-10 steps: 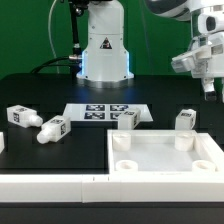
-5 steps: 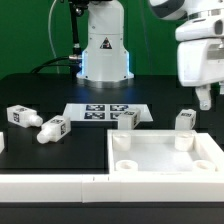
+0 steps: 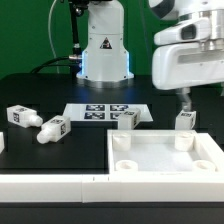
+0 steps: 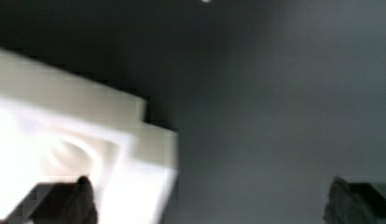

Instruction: Assemble square table

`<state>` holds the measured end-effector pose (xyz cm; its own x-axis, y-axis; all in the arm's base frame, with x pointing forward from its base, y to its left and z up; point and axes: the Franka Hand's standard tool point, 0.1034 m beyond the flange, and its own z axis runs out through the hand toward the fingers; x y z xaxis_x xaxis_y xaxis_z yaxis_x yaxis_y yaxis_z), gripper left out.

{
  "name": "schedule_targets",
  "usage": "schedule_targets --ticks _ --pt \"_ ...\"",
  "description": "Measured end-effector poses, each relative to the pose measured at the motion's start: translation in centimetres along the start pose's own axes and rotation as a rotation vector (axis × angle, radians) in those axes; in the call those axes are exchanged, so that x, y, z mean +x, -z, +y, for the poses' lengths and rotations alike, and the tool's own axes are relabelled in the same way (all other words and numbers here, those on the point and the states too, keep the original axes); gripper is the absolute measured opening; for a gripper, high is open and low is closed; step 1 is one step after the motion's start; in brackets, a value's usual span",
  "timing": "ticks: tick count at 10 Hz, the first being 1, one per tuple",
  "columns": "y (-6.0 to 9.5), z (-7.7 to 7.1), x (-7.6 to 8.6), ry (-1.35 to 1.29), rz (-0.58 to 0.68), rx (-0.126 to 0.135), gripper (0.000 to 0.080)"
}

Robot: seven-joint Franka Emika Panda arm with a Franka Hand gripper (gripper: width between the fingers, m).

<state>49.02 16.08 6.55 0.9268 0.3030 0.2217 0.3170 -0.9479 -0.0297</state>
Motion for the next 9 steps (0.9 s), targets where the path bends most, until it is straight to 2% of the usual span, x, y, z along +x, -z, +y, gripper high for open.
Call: schedule_targets --ticks 2,3,4,5,6,7,8,9 --pt "-0.1 0.2 -0.9 -0.312 -0.020 0.007 0.0649" --pt "-0.2 0.9 -1.5 -0.456 -0.042 0.009 0.0649" --pt "0.0 3.0 -1.0 -0.456 0.004 0.006 0.0649" --pt "0.0 3.5 -1.0 -0.555 0.009 0.012 0.0649" --pt "0.0 3.1 -1.0 -0.574 0.007 0.016 0.0649" --pt "-0.3 3.2 -1.4 -0.584 -0.016 0.017 0.0649" --pt "-0.9 3.9 -2.5 -0.624 -0.112 0.022 0.0649" --pt "-0.9 4.0 -2.5 -0.665 -0.172 0.028 0.0649"
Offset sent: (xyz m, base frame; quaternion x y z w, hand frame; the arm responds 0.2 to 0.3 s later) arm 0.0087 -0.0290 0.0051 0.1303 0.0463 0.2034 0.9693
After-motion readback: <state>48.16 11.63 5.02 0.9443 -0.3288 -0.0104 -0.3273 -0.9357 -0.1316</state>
